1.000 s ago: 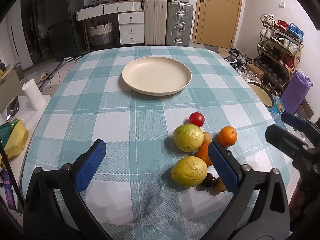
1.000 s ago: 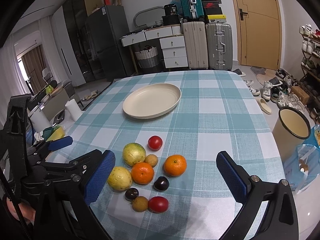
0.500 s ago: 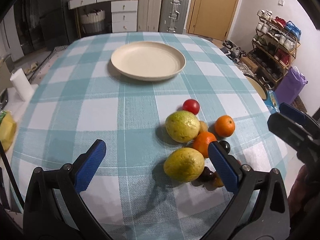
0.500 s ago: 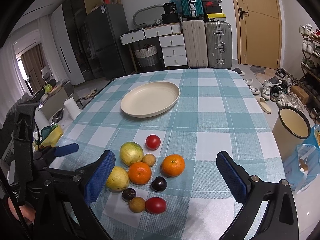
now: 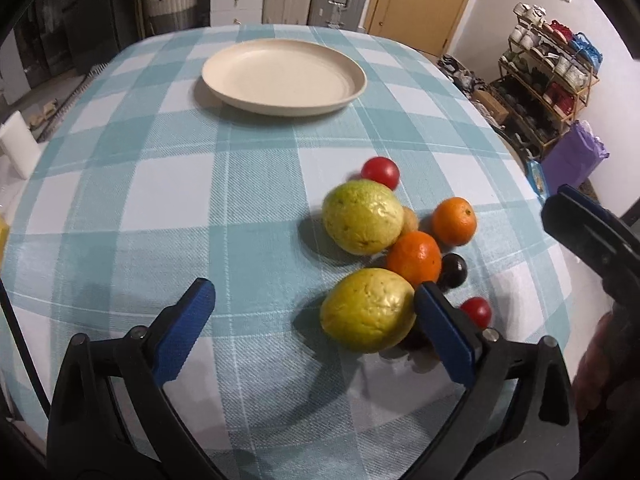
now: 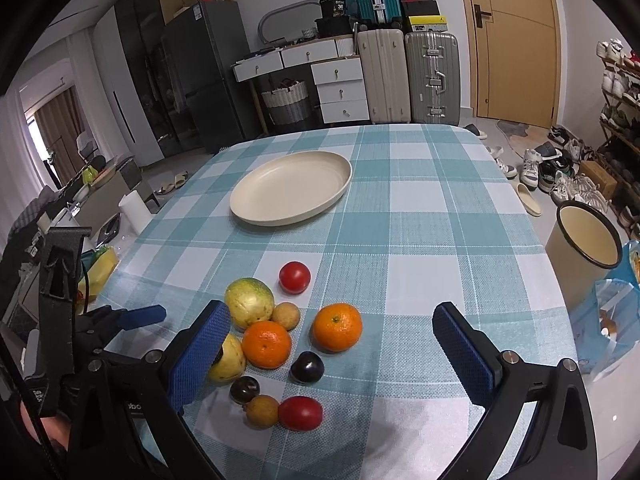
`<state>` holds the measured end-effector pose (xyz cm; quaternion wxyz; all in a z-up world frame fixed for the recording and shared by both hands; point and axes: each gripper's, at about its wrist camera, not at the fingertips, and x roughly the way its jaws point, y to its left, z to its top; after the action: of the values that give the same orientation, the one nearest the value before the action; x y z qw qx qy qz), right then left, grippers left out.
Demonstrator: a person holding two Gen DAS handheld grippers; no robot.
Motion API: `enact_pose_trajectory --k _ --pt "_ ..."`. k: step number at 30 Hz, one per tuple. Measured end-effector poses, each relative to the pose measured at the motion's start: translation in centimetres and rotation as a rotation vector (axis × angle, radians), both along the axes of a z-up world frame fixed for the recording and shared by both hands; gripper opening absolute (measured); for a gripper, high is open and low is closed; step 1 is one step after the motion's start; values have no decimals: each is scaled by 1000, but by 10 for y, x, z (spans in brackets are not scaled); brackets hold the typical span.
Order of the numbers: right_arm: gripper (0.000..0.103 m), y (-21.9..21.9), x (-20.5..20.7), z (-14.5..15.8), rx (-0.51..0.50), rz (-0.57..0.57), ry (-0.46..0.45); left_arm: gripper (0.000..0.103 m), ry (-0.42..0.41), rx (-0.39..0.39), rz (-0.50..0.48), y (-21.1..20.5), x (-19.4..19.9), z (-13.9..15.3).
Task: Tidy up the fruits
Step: 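Move both grippers toward the fruit cluster on the tablecloth, then grasp the large yellow guava with the left gripper and lift it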
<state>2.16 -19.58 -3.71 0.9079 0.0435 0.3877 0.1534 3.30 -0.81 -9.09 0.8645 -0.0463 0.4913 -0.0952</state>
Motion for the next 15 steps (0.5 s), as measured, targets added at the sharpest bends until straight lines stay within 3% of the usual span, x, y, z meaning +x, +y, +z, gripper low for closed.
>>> enact_pose_trajectory --k 4,9,13,15 --pt "103 0 2 -3 -14 -3 42 96 5 -6 -19 -3 1 -2" --pt "103 -1 4 -5 -8 -5 32 82 32 -49 -44 -4 0 -5" --pt "103 -1 4 -5 0 -5 28 55 95 -77 -56 -4 1 -16" --pt "103 -1 4 -5 9 -6 25 52 87 -102 -48 -1 1 -17"
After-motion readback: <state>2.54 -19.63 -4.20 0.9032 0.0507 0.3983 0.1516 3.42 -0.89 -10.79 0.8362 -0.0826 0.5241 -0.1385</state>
